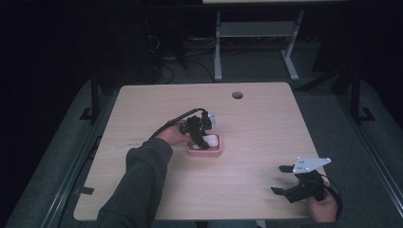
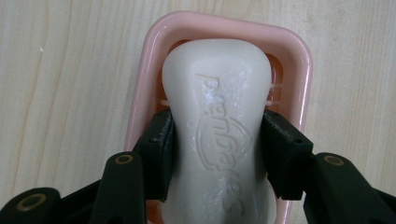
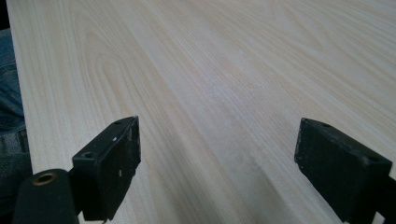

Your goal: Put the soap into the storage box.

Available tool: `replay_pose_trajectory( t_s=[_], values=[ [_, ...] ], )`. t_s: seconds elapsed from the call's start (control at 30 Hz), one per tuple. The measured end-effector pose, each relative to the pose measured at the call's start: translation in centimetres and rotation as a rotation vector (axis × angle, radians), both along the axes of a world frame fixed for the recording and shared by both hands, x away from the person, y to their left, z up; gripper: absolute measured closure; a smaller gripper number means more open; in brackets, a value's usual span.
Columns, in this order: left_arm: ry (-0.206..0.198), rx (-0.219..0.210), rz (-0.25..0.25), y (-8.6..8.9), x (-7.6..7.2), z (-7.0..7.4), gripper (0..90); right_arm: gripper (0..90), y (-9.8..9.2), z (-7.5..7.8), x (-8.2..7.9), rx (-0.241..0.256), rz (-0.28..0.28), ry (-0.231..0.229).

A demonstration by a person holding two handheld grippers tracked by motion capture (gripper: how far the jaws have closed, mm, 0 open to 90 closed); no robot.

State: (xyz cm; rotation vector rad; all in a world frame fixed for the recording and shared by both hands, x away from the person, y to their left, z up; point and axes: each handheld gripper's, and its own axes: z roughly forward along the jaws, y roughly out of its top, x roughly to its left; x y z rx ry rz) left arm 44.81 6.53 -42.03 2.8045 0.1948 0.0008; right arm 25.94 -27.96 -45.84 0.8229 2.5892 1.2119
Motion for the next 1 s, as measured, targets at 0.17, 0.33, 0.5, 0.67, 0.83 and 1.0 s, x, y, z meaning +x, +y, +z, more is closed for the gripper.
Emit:
replay_pose_trajectory(
  t_s=[0.17, 0.33, 0.5, 0.67, 0.83, 1.0],
  values=[
    [-0.026, -0.028, 0.008, 0.3, -0.3, 1.3, 42.5, 14.2, 0.1, 0.0, 0.0, 0.001, 0.002, -0.003],
    [-0.027, -0.024, 0.038, 0.9, -0.3, 1.8, 38.6, 14.2, 0.1, 0.1, 0.0, -0.002, 0.004, -0.004],
    [-0.039, -0.033, 0.049, 1.3, -0.9, 2.2, 34.7, 14.2, 0.2, 0.1, 0.1, -0.005, 0.004, -0.004],
    [-0.046, -0.039, 0.069, 2.1, -1.5, 2.6, 32.3, 14.2, 0.3, 0.0, 0.0, -0.004, 0.004, -0.001],
    [-0.046, -0.056, 0.075, 2.8, -2.1, 2.9, 31.7, 14.1, 0.4, -0.1, 0.1, -0.011, 0.007, 0.014],
    [-0.038, -0.072, 0.087, 3.3, -2.4, 2.8, 30.3, 14.2, 0.4, 0.0, 0.0, -0.009, -0.008, 0.002]
  ],
)
